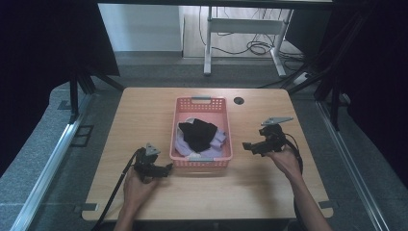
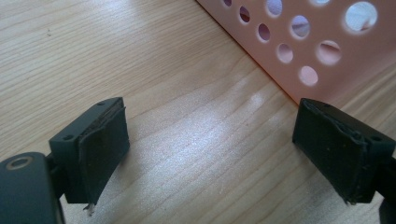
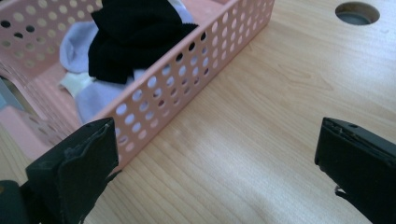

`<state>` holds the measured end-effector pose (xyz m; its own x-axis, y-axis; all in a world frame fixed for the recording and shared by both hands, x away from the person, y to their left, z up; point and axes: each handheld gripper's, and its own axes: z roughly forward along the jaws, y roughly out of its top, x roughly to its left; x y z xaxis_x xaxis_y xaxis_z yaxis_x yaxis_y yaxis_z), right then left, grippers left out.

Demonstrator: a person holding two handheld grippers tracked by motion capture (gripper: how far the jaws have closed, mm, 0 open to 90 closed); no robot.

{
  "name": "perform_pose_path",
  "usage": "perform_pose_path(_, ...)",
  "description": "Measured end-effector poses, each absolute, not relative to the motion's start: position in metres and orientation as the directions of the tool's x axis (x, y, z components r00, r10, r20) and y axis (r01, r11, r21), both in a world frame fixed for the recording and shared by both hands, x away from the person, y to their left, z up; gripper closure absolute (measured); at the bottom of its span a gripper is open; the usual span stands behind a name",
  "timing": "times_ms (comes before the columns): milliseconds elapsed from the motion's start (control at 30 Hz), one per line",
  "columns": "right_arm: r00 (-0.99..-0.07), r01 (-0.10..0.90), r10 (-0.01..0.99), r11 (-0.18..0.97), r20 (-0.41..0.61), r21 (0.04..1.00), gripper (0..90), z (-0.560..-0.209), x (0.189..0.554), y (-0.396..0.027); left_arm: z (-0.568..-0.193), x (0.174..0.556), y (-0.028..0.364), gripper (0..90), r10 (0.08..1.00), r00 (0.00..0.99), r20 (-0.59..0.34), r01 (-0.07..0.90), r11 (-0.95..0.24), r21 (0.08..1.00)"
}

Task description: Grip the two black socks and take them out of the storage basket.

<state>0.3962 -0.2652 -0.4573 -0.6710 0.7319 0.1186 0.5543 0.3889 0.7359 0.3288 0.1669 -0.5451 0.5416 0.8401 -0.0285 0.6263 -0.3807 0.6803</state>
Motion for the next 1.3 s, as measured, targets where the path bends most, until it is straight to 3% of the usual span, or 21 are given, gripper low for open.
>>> perform_pose_path(567,-0.711,0.548,0.690,0.420,0.138,0.723,0.0,-0.428,0.416,-0.228,-0.545,0.329,0.167,10.3,0.840,0.542,-0.028,0.626,-0.381,0.680)
perform_pose_path(900,-0.759,0.501,0.645,0.491,0.089,0.713,13.5,-0.427,0.424,-0.189,-0.545,0.329,0.167,10.3,0.840,0.542,-0.028,0.626,-0.381,0.680)
perform_pose_path(1300,-0.808,0.469,0.583,0.553,0.082,0.688,22.1,-0.437,0.439,-0.141,-0.545,0.329,0.167,10.3,0.840,0.542,-0.027,0.627,-0.383,0.678)
